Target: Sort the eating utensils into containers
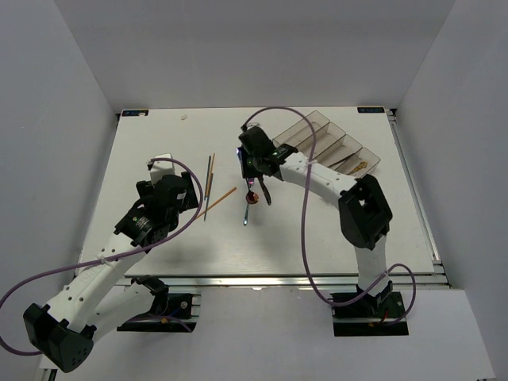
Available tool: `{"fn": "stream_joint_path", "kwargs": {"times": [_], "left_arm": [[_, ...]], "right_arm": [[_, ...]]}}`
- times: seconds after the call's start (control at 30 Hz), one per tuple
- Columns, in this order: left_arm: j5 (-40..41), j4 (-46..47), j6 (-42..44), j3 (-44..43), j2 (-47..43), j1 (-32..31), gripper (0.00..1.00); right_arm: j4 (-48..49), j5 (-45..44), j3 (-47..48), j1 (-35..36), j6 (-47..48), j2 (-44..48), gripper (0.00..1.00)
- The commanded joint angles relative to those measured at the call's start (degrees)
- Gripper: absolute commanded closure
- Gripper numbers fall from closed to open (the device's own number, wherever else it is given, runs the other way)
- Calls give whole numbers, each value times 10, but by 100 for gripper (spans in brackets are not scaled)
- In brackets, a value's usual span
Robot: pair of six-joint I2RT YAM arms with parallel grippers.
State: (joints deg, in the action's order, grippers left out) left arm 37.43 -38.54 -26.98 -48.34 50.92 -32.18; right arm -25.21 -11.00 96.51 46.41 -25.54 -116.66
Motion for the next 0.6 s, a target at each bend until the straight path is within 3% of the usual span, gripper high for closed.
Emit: {"fn": "stream_joint_path", "kwargs": {"times": [0.0, 0.23, 0.57], "left_arm": [[2, 4, 1, 4, -11, 3, 2], [-2, 6, 3, 5, -10, 3, 2], [-2, 6, 3, 4, -2, 3, 2]], "right_arm": [[42, -13, -32, -44, -21, 56, 100], [120, -50, -146, -177, -75, 150, 100], [205, -110, -220, -348, -198, 178, 100]]}}
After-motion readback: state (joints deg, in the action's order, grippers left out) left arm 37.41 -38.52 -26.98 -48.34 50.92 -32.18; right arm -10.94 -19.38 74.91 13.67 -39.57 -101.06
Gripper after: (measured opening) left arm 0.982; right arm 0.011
